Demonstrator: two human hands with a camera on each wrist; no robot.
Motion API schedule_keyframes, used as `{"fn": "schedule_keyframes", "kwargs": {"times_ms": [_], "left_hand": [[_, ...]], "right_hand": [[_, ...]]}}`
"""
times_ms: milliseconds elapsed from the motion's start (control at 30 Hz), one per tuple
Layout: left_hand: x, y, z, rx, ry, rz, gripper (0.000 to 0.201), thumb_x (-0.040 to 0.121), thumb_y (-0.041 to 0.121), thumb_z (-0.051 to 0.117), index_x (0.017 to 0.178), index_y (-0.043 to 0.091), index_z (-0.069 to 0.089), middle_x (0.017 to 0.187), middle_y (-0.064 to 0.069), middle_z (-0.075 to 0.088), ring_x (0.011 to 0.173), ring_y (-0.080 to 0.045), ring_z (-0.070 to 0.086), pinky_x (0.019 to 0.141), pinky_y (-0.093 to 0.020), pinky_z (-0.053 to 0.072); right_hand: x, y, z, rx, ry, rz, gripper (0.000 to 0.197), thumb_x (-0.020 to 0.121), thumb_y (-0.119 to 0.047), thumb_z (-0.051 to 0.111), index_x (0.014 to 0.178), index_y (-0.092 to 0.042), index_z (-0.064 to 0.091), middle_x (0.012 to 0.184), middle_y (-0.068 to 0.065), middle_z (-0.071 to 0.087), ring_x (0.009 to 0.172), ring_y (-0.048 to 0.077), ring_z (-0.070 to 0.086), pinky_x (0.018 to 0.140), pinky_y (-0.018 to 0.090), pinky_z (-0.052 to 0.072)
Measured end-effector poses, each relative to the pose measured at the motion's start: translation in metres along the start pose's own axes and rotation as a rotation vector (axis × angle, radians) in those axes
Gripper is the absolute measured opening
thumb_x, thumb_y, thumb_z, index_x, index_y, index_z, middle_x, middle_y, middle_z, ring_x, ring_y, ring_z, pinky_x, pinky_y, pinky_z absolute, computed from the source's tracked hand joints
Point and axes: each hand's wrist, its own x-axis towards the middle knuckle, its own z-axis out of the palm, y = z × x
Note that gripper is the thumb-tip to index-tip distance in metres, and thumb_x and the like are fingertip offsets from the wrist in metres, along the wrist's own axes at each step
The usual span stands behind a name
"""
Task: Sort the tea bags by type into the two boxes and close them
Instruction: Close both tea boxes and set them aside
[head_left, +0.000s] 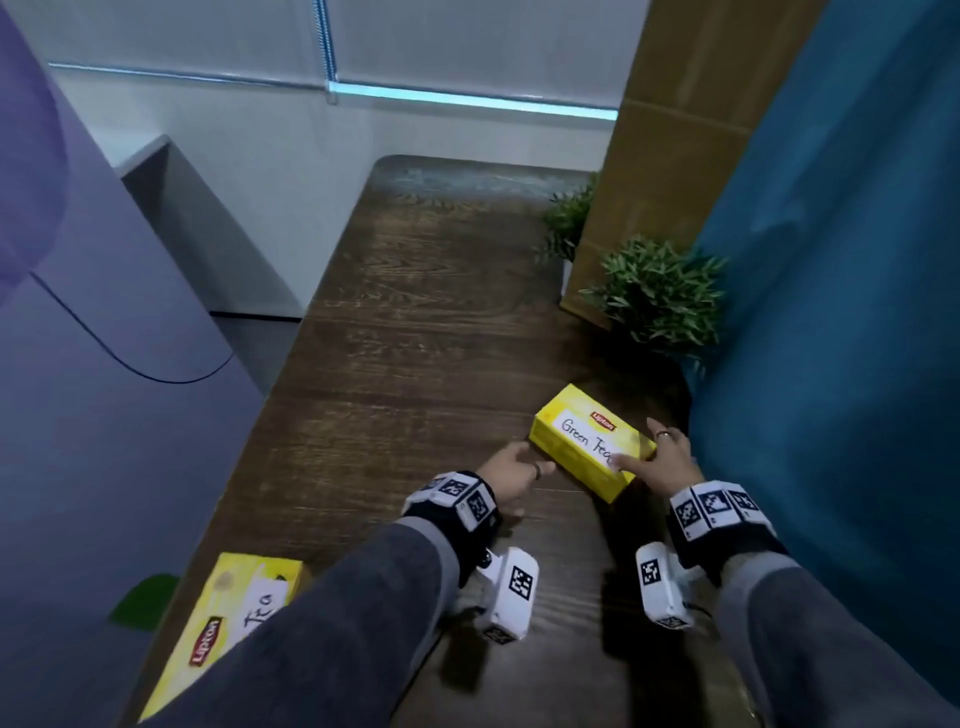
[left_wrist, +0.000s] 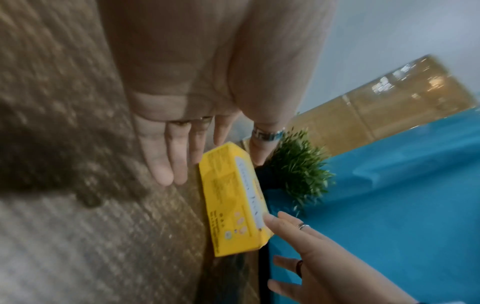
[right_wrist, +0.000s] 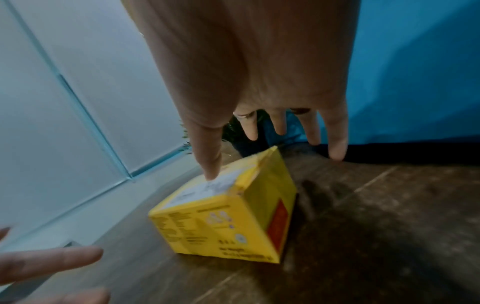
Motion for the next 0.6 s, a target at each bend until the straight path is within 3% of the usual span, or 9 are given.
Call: {"fn": "schedule_keyframes", "kwargs": {"times_ms": [67, 167, 200, 300, 367, 433, 467, 567, 600], "left_hand": [[0.012, -0.005, 0.014, -0.015, 0.015, -0.042, 0.061, 0.092, 0.033, 0.053, 0.144, 0.022, 0.024, 0.131, -0.008, 0.048, 0.105, -0.024, 0.053, 0.075, -0.035, 0.051], [0.023, -0.013, 0.021, -0.069, 0.027, -0.085, 0.065, 0.092, 0.036, 0.052, 0.146, 0.027, 0.018, 0.092, 0.001, 0.052, 0.081, -0.018, 0.052, 0.082, -0.040, 0.053], [0.025, -0.014, 0.020, -0.091, 0.022, -0.096, 0.063, 0.092, 0.036, 0.051, 0.145, 0.028, 0.019, 0.096, -0.001, 0.052, 0.086, -0.019, 0.053, 0.084, -0.042, 0.052], [0.029, -0.010, 0.006, -0.168, 0.019, -0.113, 0.046, 0.095, 0.032, 0.046, 0.138, 0.023, 0.033, 0.128, -0.008, 0.046, 0.111, -0.029, 0.051, 0.077, -0.040, 0.050], [0.027, -0.009, -0.011, -0.220, 0.048, -0.130, 0.040, 0.095, 0.034, 0.044, 0.132, 0.016, 0.043, 0.111, -0.008, 0.052, 0.087, -0.022, 0.056, 0.064, -0.036, 0.049], [0.020, -0.007, -0.033, -0.253, 0.084, -0.155, 0.039, 0.095, 0.040, 0.042, 0.122, 0.013, 0.052, 0.092, -0.005, 0.056, 0.057, -0.014, 0.051, 0.046, -0.025, 0.045], [0.016, -0.006, -0.046, -0.249, 0.098, -0.165, 0.038, 0.095, 0.043, 0.041, 0.115, 0.014, 0.055, 0.088, -0.004, 0.057, 0.051, -0.013, 0.049, 0.041, -0.022, 0.042], [0.005, -0.008, -0.092, -0.197, 0.152, -0.170, 0.037, 0.092, 0.048, 0.043, 0.089, 0.014, 0.055, 0.084, -0.004, 0.054, 0.062, -0.015, 0.050, 0.056, -0.028, 0.045], [0.001, -0.009, -0.108, -0.177, 0.166, -0.162, 0.037, 0.093, 0.048, 0.043, 0.088, 0.013, 0.055, 0.087, -0.005, 0.054, 0.066, -0.016, 0.050, 0.062, -0.030, 0.045]], "right_hand": [[0.007, 0.009, 0.004, 0.015, -0.068, -0.014, 0.088, 0.077, -0.032, 0.074, 0.145, -0.009, 0.024, 0.148, 0.016, 0.032, 0.134, 0.032, 0.035, 0.108, 0.037, 0.031], [0.008, 0.008, 0.013, 0.066, -0.041, -0.031, 0.078, 0.072, -0.033, 0.078, 0.136, -0.011, 0.040, 0.130, 0.017, 0.053, 0.120, 0.033, 0.049, 0.096, 0.040, 0.044], [0.007, 0.005, 0.016, 0.058, -0.039, -0.035, 0.075, 0.069, -0.038, 0.079, 0.132, -0.014, 0.045, 0.127, 0.016, 0.054, 0.117, 0.032, 0.051, 0.095, 0.042, 0.046], [0.000, -0.009, 0.028, 0.067, -0.112, -0.068, 0.067, 0.067, -0.045, 0.079, 0.120, -0.014, 0.051, 0.117, 0.011, 0.059, 0.106, 0.027, 0.057, 0.086, 0.040, 0.051], [-0.006, -0.025, 0.040, 0.090, -0.176, -0.104, 0.059, 0.069, -0.042, 0.078, 0.115, -0.013, 0.054, 0.112, 0.006, 0.063, 0.102, 0.024, 0.060, 0.083, 0.035, 0.049], [-0.015, -0.044, 0.053, 0.098, -0.232, -0.140, 0.056, 0.070, -0.042, 0.078, 0.114, -0.015, 0.057, 0.112, 0.002, 0.066, 0.103, 0.020, 0.061, 0.088, 0.032, 0.048], [-0.018, -0.054, 0.060, 0.099, -0.260, -0.154, 0.055, 0.070, -0.042, 0.078, 0.114, -0.016, 0.057, 0.113, 0.000, 0.066, 0.103, 0.019, 0.062, 0.090, 0.034, 0.048], [-0.026, -0.085, 0.085, 0.114, -0.318, -0.209, 0.055, 0.069, -0.040, 0.079, 0.115, -0.020, 0.056, 0.113, -0.002, 0.067, 0.100, 0.017, 0.062, 0.090, 0.039, 0.051], [-0.028, -0.095, 0.094, 0.114, -0.331, -0.229, 0.055, 0.069, -0.041, 0.079, 0.115, -0.021, 0.055, 0.114, -0.002, 0.067, 0.101, 0.018, 0.062, 0.090, 0.041, 0.051]]}}
